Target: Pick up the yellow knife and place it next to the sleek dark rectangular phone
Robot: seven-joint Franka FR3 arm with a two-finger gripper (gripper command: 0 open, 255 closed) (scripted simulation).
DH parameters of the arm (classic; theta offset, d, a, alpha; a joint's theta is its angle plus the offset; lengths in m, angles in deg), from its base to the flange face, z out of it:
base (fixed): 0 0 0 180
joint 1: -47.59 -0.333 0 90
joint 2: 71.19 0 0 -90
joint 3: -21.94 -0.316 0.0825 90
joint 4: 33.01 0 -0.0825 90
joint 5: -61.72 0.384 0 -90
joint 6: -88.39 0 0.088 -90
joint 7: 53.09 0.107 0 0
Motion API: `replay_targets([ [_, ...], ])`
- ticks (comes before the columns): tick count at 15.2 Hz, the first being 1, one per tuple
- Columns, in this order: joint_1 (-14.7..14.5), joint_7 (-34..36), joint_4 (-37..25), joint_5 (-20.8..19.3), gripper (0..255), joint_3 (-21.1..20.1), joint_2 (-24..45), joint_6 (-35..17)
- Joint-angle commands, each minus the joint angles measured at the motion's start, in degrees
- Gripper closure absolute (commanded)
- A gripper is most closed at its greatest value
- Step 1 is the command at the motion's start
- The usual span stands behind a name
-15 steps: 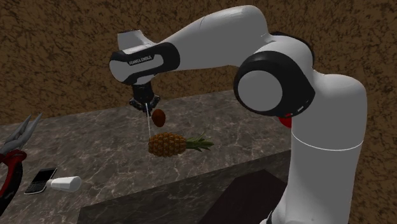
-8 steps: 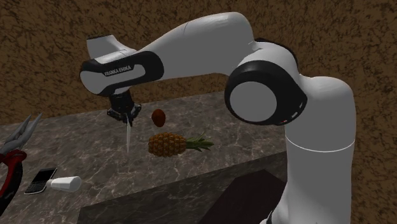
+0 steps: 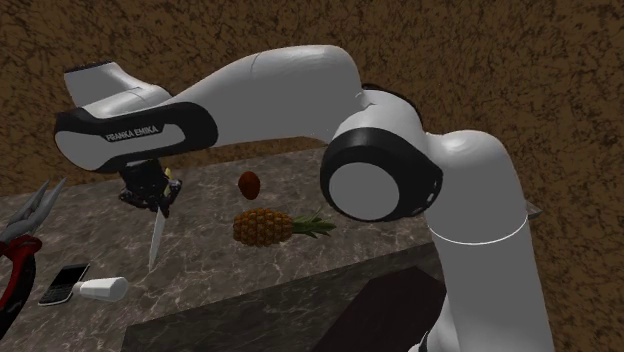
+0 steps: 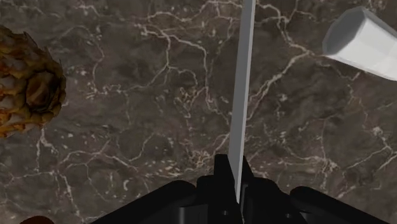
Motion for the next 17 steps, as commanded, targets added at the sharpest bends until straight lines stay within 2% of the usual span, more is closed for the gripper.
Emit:
replay_targets([
  [1,-2.39,2.87,-4.77,-0.53,255,-0.62,2.98,1.87],
  [17,-2.25,3.28,4.41,-0.81,255,-0.44,4.99,-9.3],
])
